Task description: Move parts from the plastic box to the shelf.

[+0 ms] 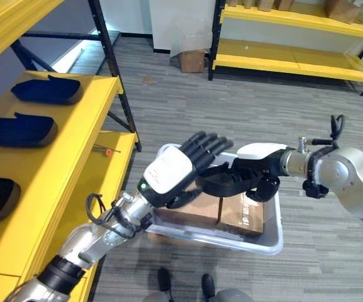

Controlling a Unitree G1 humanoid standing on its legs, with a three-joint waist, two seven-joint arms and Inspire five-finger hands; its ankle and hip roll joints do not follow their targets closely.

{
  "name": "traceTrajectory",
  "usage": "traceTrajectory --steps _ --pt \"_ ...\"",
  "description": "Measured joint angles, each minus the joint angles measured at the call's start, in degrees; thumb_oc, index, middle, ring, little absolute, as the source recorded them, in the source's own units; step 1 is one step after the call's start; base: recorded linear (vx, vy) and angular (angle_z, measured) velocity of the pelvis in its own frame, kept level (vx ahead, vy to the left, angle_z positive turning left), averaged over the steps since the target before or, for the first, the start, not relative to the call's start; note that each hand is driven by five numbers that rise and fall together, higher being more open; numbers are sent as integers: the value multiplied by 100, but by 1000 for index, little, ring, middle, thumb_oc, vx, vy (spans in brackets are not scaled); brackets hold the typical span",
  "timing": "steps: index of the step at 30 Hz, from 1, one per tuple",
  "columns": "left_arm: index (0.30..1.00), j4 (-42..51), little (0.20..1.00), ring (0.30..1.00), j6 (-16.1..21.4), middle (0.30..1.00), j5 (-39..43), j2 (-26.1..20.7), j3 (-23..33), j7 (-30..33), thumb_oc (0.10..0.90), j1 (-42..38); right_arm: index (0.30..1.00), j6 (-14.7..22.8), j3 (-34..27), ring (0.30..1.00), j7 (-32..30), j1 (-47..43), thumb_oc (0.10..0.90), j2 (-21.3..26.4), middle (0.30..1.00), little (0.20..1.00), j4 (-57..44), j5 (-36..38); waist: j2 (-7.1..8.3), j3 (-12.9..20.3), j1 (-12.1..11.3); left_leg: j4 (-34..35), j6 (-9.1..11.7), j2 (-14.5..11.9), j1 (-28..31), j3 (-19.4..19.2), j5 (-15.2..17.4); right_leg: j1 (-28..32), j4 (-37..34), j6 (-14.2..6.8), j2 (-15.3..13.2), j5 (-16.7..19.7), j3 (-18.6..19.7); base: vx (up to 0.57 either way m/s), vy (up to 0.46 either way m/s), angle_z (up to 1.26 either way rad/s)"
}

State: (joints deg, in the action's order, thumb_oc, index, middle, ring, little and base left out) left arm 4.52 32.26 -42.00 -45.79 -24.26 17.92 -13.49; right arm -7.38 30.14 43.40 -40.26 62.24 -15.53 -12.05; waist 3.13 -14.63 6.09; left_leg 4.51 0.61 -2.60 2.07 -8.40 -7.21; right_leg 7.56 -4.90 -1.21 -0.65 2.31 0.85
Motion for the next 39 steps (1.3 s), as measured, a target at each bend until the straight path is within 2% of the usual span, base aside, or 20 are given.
traceTrajectory --steps 4,8,15,18,22,24,25,29,33,39 --pt "1000 -52 1000 1000 -72 1000 12 -44 -240 1 900 -123 300 -132 109 300 41 -85 400 -149 300 300 79 25 -63 35 -3 0 -1 -4 12 -21 2 5 1 1 4 4 16 -1 7 -3" --pt "1000 -76 1000 1000 -130 1000 16 -38 -292 -60 900 -187 300 -186 299 300 60 -140 400 -784 300 300 728 -361 -120 103 -11 0 -1 -10 14 -11 1 13 1 3 11 6 10 0 0 0" --pt "1000 -263 1000 1000 -385 1000 111 -87 -282 -106 900 -107 300 -314 395 300 -170 -139 400 -946 300 300 1845 -870 -146 136 -167 1 -1 -8 14 10 1 21 -3 3 9 5 -15 0 0 0" --pt "1000 -278 1000 1000 -538 1000 141 -117 -266 -124 900 -56 300 -199 394 300 -175 -139 400 -932 300 300 1858 -844 -146 136 -171 0 -1 -10 14 15 0 21 -3 3 14 4 -17 0 0 0" --pt "1000 -417 1000 1000 -674 1000 104 -110 -262 -118 900 -38 300 118 403 300 -131 -139 400 -925 300 300 1672 -419 -146 136 -168 2 0 -22 11 51 1 28 -8 4 30 1 -33 -1 -2 1" --pt "1000 -483 1000 1000 -961 1000 103 -108 -261 -57 900 42 300 143 424 300 -130 -128 400 -932 300 300 1246 -300 -146 136 -166 2 3 -24 8 64 -2 27 -6 4 35 1 -40 0 0 0" --pt "1000 -593 1000 1000 -1220 1000 104 -46 -258 -18 900 119 300 160 424 300 -146 -118 400 -981 300 300 1017 -231 -147 136 -167 2 3 -24 8 71 -2 33 -7 3 35 -2 -45 0 0 0" --pt "1000 -949 1000 1000 -1675 1000 110 140 -222 36 900 214 300 170 427 300 -237 -113 400 -1078 300 300 916 -123 -142 138 -221 2 4 -19 3 93 -3 36 -7 2 32 -3 -67 3 -22 3" --pt "1000 -1049 1000 1000 -1758 1000 101 266 -129 97 900 408 300 162 426 300 -287 -112 400 -1081 300 300 984 -125 -130 143 -333 2 5 -17 2 107 -3 42 -7 1 31 -4 -90 3 -6 2" --pt "1000 -1076 1000 1000 -1846 1000 60 400 -77 166 900 498 300 343 427 300 -453 -108 400 -1087 300 300 1149 -111 -33 201 -317 2 5 -14 3 134 -3 58 -7 -8 28 -17 -134 6 -9 3"
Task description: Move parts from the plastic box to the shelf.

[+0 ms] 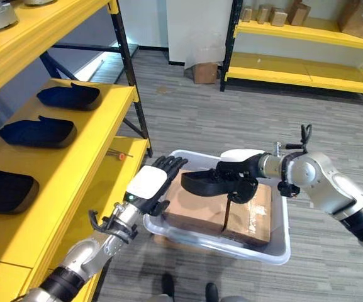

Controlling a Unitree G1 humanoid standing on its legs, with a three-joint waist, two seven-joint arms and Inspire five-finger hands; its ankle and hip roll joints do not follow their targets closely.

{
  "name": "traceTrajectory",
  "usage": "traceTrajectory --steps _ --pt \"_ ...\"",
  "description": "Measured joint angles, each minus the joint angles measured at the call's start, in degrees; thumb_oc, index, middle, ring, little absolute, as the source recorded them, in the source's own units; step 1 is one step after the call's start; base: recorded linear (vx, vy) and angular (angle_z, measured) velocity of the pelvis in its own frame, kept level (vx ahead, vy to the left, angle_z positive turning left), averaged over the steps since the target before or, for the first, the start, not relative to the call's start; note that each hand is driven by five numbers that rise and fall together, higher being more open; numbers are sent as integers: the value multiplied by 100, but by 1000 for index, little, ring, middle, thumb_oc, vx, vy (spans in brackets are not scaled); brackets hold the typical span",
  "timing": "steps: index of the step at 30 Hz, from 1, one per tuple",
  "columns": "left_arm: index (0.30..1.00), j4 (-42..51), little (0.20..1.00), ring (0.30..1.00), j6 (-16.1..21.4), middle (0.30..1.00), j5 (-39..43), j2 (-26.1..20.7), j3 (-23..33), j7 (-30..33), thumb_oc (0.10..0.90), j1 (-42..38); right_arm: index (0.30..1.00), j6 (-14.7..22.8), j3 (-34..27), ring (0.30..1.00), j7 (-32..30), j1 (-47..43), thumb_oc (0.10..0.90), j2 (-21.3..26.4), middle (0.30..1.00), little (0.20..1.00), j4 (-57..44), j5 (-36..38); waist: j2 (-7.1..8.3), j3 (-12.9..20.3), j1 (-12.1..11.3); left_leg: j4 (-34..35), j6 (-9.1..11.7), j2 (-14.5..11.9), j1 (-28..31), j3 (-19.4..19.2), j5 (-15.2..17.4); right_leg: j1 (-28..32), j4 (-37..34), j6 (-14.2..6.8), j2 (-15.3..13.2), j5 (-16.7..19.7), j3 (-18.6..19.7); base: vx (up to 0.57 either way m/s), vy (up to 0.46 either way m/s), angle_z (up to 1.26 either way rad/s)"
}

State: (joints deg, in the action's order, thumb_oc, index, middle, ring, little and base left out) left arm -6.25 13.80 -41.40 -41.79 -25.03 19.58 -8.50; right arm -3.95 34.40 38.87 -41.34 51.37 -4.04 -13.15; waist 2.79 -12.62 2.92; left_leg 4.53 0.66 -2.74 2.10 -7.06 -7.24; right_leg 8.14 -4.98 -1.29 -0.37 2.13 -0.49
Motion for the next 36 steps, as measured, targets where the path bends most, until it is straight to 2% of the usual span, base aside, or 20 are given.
traceTrajectory --steps 19,23,26,36 --pt "1000 -2 1000 1000 38 1000 -131 -7 -269 37 900 -243 300 380 86 300 -174 2 400 -187 300 300 433 86 37 25 14 0 -1 -2 3 -7 -1 0 0 0 1 1 8 0 0 0" --pt "1000 -2 1000 1000 161 1000 -302 -10 -590 37 900 -466 300 506 252 300 -120 -5 400 -260 300 300 424 93 41 28 13 0 -1 -2 3 -6 -2 1 1 0 1 1 8 0 0 0" --pt "1000 3 1000 1000 240 1000 -456 -9 -845 46 900 -668 300 506 494 300 -47 -53 400 -349 300 300 431 93 41 29 13 0 -1 -2 4 -6 -1 2 0 0 1 0 7 0 0 0" --pt "1000 2 1000 1000 159 1000 -518 -14 -952 45 900 -767 300 468 788 300 18 -265 400 -413 300 300 432 82 39 30 9 0 -2 -1 4 -5 -2 2 1 0 1 1 5 0 0 0"
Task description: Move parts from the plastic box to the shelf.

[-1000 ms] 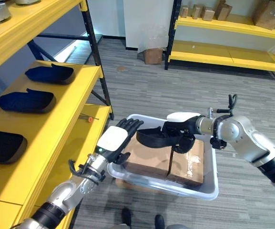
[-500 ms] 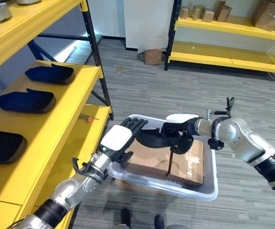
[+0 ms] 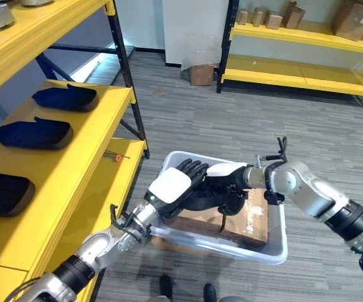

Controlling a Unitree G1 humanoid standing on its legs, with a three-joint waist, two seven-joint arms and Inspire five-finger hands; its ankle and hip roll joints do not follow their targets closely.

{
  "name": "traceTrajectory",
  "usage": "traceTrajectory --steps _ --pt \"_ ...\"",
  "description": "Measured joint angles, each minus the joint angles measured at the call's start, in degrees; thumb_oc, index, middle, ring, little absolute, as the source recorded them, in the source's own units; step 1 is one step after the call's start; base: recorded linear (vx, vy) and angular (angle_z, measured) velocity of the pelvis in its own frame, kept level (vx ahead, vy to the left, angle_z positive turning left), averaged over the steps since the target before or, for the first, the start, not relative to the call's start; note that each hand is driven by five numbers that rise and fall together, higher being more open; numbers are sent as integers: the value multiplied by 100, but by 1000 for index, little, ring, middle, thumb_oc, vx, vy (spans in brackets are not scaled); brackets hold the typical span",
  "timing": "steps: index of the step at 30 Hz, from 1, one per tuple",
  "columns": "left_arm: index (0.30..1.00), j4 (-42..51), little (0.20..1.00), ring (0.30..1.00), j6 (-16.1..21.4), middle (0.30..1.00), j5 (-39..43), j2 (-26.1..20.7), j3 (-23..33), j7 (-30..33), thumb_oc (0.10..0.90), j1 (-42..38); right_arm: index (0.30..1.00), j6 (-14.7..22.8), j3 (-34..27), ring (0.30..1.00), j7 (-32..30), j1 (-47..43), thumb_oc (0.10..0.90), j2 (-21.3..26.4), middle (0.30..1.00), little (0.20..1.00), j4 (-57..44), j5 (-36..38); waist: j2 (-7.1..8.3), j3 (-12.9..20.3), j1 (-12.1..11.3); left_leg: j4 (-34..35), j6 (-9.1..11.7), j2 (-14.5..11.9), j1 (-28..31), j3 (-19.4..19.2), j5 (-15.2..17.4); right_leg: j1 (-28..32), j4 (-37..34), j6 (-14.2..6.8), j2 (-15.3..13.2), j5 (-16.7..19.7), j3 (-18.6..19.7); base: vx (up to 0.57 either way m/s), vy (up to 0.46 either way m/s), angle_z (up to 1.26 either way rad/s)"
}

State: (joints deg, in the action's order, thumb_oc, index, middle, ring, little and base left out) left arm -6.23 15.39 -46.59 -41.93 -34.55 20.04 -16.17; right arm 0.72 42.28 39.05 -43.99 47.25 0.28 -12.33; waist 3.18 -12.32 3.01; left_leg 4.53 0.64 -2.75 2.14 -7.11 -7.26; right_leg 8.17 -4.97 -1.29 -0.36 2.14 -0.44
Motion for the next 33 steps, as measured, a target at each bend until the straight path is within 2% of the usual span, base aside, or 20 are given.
traceTrajectory --steps 8,21,22,23,24,30,33 --pt "1000 -13 1000 1000 -182 1000 132 2 -108 -62 900 -90 300 -43 23 300 -27 -147 400 2 300 300 7 1 2 4 -8 0 -1 0 2 3 -2 3 0 0 0 0 -3 0 0 0" --pt "1000 25 1000 1000 -136 1000 669 16 -100 -475 900 -94 300 -32 37 300 -75 -146 400 7 300 300 8 0 2 5 -7 0 -2 0 5 2 -3 4 0 0 0 1 -3 0 0 0" --pt "638 28 638 638 -121 638 803 18 -97 -558 641 -94 300 -32 43 300 -79 -146 400 7 300 300 6 2 2 5 -11 0 -2 0 5 3 -3 6 0 0 0 1 -3 0 0 0" --pt "489 33 489 489 -118 489 817 20 -91 -608 535 -94 300 -33 59 300 -81 -146 400 11 300 300 6 2 2 5 -9 0 -2 0 6 4 -3 7 0 0 0 1 -5 0 0 0" --pt "300 36 300 300 -102 300 827 21 -82 -662 400 -94 300 -34 91 300 -83 -146 400 14 300 300 5 2 2 5 -8 0 -2 -1 6 3 -3 6 0 0 0 1 -4 0 0 0" --pt "300 52 300 300 9 300 1166 51 2 -733 400 -91 300 -38 141 300 -93 -146 400 30 300 300 -21 6 2 5 5 0 -2 -1 6 -6 -2 -1 0 0 -3 0 3 0 0 0" --pt "300 68 300 300 17 300 1244 13 53 -968 400 -100 300 -46 143 300 -227 -166 400 50 300 300 -60 0 2 6 11 0 -3 1 7 -9 -1 0 0 0 -5 0 4 0 0 0"
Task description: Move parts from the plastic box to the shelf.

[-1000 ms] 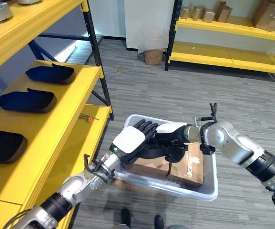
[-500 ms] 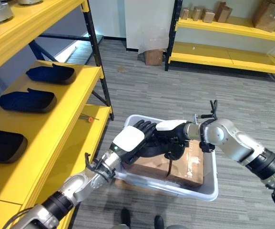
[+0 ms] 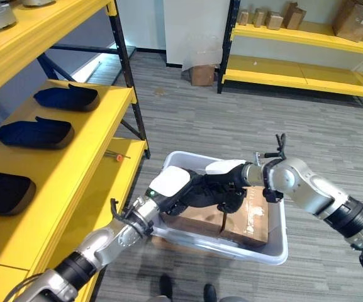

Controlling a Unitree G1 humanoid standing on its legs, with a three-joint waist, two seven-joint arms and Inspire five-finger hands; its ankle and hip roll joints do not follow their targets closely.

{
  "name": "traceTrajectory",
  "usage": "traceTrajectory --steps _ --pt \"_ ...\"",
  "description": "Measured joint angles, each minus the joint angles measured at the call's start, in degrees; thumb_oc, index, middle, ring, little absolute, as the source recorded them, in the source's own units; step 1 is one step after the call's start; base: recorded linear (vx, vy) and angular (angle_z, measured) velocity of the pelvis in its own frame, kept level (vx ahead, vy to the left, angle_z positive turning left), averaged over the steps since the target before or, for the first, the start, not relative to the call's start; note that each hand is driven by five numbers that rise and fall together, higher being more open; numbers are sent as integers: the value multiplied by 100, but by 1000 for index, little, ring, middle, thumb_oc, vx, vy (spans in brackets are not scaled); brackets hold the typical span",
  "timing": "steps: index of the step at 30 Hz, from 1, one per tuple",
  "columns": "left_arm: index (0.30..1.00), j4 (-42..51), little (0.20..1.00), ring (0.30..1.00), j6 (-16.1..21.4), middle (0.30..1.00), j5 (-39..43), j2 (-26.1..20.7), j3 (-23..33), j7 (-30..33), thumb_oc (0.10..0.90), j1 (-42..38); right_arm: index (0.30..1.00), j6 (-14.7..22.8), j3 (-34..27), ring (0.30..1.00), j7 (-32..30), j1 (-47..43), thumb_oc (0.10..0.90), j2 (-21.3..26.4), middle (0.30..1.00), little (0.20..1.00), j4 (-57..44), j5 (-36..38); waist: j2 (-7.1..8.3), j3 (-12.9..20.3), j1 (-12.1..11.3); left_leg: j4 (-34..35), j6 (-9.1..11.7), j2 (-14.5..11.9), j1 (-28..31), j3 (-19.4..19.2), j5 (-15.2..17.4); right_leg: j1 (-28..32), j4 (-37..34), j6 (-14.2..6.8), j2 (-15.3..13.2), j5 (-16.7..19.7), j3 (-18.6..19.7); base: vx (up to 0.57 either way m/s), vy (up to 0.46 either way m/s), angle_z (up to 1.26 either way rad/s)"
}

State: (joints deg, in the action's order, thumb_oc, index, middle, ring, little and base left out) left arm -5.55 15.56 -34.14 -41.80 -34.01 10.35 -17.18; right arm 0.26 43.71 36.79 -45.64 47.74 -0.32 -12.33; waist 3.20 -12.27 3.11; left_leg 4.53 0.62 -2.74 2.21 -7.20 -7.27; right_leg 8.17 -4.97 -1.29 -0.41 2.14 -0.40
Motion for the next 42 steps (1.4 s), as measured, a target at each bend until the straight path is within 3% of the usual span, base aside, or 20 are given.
traceTrajectory --steps 18,20,30,42 --pt "300 125 300 300 -266 300 -24 78 -55 -94 400 -19 300 -287 11 300 -142 1 400 -40 300 300 18 -1 2 1 1 0 -2 6 2 14 -1 12 0 0 -4 0 -15 0 0 0" --pt "300 126 300 300 -282 300 -25 78 -54 -90 400 -21 1000 -313 11 1000 -176 1 900 -46 1000 1000 18 -1 2 1 -1 0 -2 6 2 14 -2 12 1 0 -4 0 -15 0 0 0" --pt "300 131 300 300 -432 300 -28 87 -159 -75 400 -26 1000 -420 -12 1000 -719 0 900 -245 1000 1000 50 -125 2 1 15 0 -3 7 3 6 -2 9 0 -1 -6 0 -11 0 0 0" --pt "300 145 300 300 -473 300 -31 105 -213 -58 400 -30 1000 -66 -26 1000 -958 7 900 -108 1000 1000 24 -346 1 1 168 1 -3 7 2 -7 -1 2 0 -1 -7 0 3 0 0 0"
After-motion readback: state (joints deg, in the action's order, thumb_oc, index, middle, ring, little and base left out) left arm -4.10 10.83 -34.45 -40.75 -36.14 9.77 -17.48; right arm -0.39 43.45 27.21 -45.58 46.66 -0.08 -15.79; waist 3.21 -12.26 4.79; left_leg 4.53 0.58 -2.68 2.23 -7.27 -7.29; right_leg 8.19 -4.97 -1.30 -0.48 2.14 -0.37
